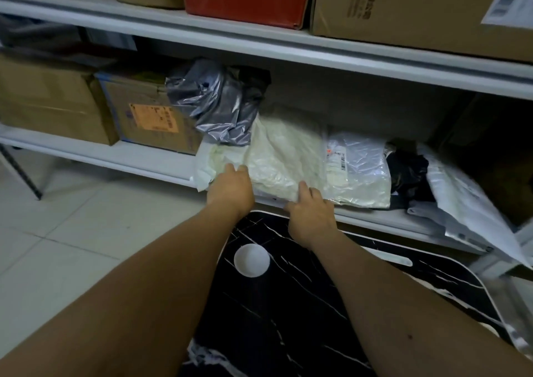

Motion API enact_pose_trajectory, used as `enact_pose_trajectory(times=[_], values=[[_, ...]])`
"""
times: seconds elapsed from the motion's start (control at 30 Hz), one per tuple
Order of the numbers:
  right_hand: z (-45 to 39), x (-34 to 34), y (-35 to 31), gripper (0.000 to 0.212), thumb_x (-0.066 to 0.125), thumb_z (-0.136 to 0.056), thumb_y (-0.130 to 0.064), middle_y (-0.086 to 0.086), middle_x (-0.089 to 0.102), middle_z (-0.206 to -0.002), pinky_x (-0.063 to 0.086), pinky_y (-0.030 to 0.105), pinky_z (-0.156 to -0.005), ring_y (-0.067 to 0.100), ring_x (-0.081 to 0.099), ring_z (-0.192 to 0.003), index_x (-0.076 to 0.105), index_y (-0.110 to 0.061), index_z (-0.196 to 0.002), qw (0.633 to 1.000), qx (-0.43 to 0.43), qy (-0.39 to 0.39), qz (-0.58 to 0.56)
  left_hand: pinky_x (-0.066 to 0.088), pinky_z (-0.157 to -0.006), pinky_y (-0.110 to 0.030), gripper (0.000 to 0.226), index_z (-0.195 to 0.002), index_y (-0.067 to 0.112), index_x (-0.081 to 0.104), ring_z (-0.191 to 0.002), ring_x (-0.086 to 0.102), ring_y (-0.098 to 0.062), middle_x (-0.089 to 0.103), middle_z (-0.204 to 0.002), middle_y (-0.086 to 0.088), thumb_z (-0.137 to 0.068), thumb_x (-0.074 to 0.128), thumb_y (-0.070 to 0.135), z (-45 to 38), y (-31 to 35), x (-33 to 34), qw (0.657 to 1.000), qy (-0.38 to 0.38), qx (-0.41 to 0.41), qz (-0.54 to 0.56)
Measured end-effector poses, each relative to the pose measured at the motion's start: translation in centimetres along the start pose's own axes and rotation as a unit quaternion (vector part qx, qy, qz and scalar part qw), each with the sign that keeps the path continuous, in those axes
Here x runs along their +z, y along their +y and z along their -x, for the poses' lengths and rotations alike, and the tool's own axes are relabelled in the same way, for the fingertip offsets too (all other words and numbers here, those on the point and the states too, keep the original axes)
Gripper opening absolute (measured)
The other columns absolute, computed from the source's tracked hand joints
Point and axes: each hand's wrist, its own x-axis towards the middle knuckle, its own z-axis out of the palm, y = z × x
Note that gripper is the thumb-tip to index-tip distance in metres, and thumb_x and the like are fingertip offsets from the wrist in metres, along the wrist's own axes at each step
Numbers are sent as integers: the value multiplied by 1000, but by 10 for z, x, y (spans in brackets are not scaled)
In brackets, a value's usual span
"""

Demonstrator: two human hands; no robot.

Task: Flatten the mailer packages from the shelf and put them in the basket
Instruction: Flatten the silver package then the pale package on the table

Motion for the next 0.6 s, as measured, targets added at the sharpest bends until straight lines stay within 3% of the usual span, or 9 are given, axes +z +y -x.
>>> enact_pose_trajectory(times=[0.07, 0.13, 0.23, 0.33, 0.47, 0.6], values=[[-4, 6, -2, 36, 51, -88, -14, 14, 32, -144, 36, 45, -99, 32, 37, -125, 62, -19, -122, 996, -10, 76, -41, 41, -90, -46, 37, -128, 8, 40, -109, 48, -43, 40, -125, -23, -91, 40, 7, -15, -8, -9, 991, 89, -55, 89], [-12, 8, -6, 29, 56, -82, -6, 18, 49, -129, 41, 43, -88, 36, 49, -110, 66, -8, -109, 985, -14, 153, -76, 39, -95, -46, 49, -143, 20, 30, -113, 47, -44, 40, -130, -26, -95, 39, 16, -37, -20, -21, 977, 115, -97, 152], [-26, 6, -15, 21, 63, -75, 0, 19, 59, -115, 46, 43, -77, 36, 55, -96, 68, -3, -95, 973, -12, 211, -97, 39, -102, -49, 61, -152, 37, 2, -120, 46, -43, 43, -137, -26, -100, 35, 32, -72, -41, -35, 977, 71, -122, 157], [-36, -2, -24, 21, 61, -78, -2, 17, 58, -113, 45, 41, -77, 34, 54, -97, 67, -4, -99, 967, -29, 233, -103, 36, -106, -47, 65, -150, 40, -9, -127, 44, -40, 41, -146, -20, -101, 33, 32, -95, -53, -40, 972, 17, -129, 197], [-46, -8, -27, 25, 56, -83, -4, 15, 55, -120, 42, 41, -84, 33, 51, -106, 66, -6, -105, 967, -40, 233, -97, 32, -111, -43, 64, -152, 35, -6, -134, 37, -38, 32, -152, -19, -102, 33, 24, -102, -53, -38, 965, 1, -115, 238], [-42, -5, -29, 25, 56, -85, -6, 15, 55, -121, 42, 41, -85, 32, 50, -106, 65, -5, -108, 969, -35, 221, -104, 24, -114, -47, 51, -148, 13, 25, -145, 16, -32, 13, -158, -19, -97, 33, 15, -101, -51, -36, 979, 20, -105, 176]])
